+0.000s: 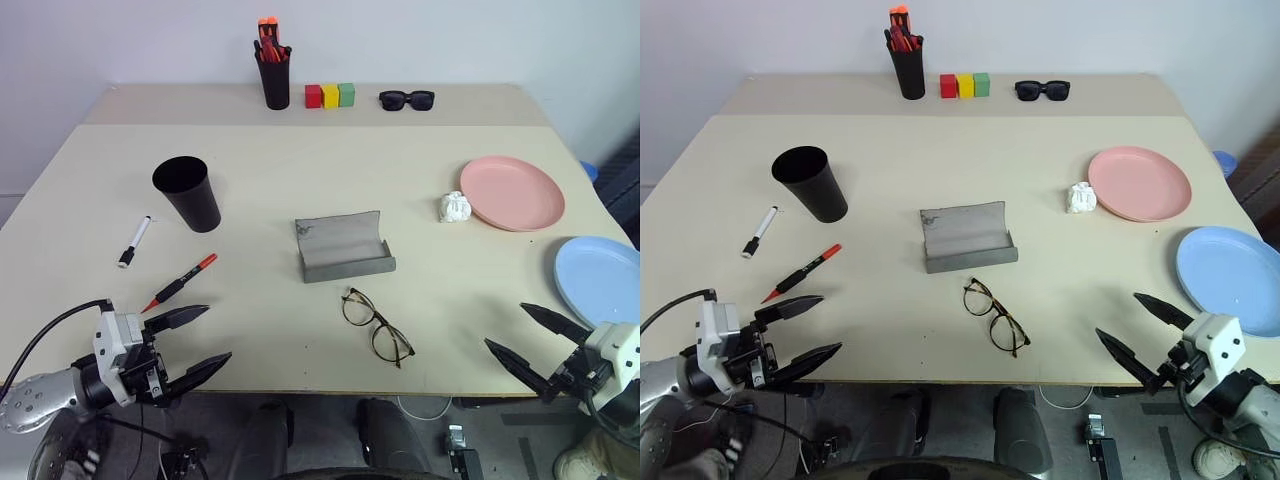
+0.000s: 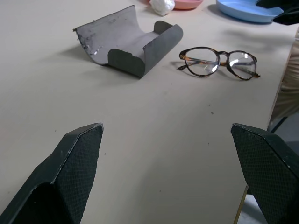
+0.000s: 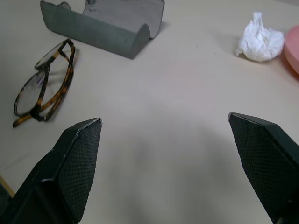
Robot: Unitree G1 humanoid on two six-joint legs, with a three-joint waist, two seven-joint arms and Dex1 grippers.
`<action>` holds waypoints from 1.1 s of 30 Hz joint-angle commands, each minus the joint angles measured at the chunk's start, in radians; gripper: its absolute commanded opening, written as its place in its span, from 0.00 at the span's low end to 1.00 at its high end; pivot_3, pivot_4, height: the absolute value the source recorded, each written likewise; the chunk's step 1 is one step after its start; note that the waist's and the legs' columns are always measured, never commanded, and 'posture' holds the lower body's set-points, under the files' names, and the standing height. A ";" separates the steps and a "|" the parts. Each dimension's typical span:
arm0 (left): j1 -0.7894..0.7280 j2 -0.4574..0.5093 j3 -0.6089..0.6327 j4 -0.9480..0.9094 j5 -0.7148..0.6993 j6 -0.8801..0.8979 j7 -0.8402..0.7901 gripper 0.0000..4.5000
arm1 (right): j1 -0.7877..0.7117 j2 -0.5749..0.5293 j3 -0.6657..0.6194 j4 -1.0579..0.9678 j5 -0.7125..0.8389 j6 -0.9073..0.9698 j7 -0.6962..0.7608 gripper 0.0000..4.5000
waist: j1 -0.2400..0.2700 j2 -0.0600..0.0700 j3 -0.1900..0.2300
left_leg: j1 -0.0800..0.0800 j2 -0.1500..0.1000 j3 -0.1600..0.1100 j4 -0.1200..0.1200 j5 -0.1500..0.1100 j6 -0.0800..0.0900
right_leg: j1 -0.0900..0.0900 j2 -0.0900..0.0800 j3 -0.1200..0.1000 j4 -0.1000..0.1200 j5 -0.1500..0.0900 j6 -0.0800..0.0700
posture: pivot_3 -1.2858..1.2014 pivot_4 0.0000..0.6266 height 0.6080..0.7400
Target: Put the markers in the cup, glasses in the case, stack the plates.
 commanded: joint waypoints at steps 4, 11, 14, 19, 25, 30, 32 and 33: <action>-0.014 -0.003 -0.006 -0.034 0.006 -0.010 0.015 1.00 | -0.029 -0.004 0.025 -0.130 0.012 0.089 -0.080 0.99 | 0.000 0.000 0.000 | 0.000 0.000 0.000 0.000 0.000 0.000 | 0.000 0.000 0.000 0.000 0.000 0.000 | 0.52 0.24 1.00; -0.057 -0.002 -0.042 0.004 0.018 -0.014 0.007 1.00 | -0.026 -0.013 -0.009 -0.179 0.030 0.144 -0.097 0.99 | 0.002 0.000 0.000 | 0.000 0.000 0.000 0.000 0.000 0.000 | 0.001 0.000 0.000 0.000 0.001 -0.001 | 0.52 0.24 1.00; -0.074 -0.007 -0.049 0.002 0.013 -0.006 0.021 1.00 | -0.030 -0.020 -0.026 -0.157 0.029 0.141 -0.083 0.99 | 0.001 0.000 0.000 | 0.000 -0.001 0.000 0.000 0.000 0.000 | 0.001 0.000 0.000 0.000 0.001 -0.001 | 0.52 0.24 1.00; -0.077 -0.013 -0.052 0.019 0.023 -0.018 0.015 1.00 | -0.049 -0.013 -0.012 -0.136 0.014 0.129 -0.073 0.99 | -0.002 0.000 0.000 | 0.001 0.000 0.000 0.001 0.000 0.000 | 0.002 0.000 0.000 0.001 0.001 -0.001 | 0.52 0.24 1.00; -0.072 -0.019 -0.041 0.022 0.043 -0.028 0.035 1.00 | -0.086 0.013 0.048 -0.047 -0.027 0.060 -0.032 0.99 | -0.001 0.000 0.000 | 0.002 0.000 0.000 0.002 0.000 0.000 | 0.002 0.000 0.000 0.002 0.001 -0.001 | 0.52 0.24 1.00; -0.077 -0.021 -0.040 -0.002 0.041 -0.013 0.066 1.00 | -0.133 0.033 0.098 0.027 -0.057 -0.005 -0.017 0.99 | -0.001 0.000 0.000 | 0.002 -0.001 0.000 0.002 0.000 0.000 | 0.003 0.000 0.000 0.003 0.001 -0.001 | 0.52 0.24 1.00; -0.075 -0.020 -0.037 -0.012 0.037 -0.005 0.079 1.00 | -0.147 0.036 0.113 0.050 -0.067 -0.028 -0.011 0.99 | -0.001 0.000 0.000 | 0.002 -0.001 0.000 0.002 0.000 0.000 | 0.003 0.000 0.000 0.003 0.001 -0.001 | 0.52 0.24 1.00; -0.072 -0.019 -0.031 -0.013 0.033 -0.004 0.083 1.00 | -0.153 0.038 0.122 0.057 -0.071 -0.037 -0.009 0.99 | -0.001 0.000 0.000 | 0.002 -0.001 0.000 0.002 0.000 0.000 | 0.003 0.000 0.000 0.003 0.001 -0.001 | 0.52 0.24 1.00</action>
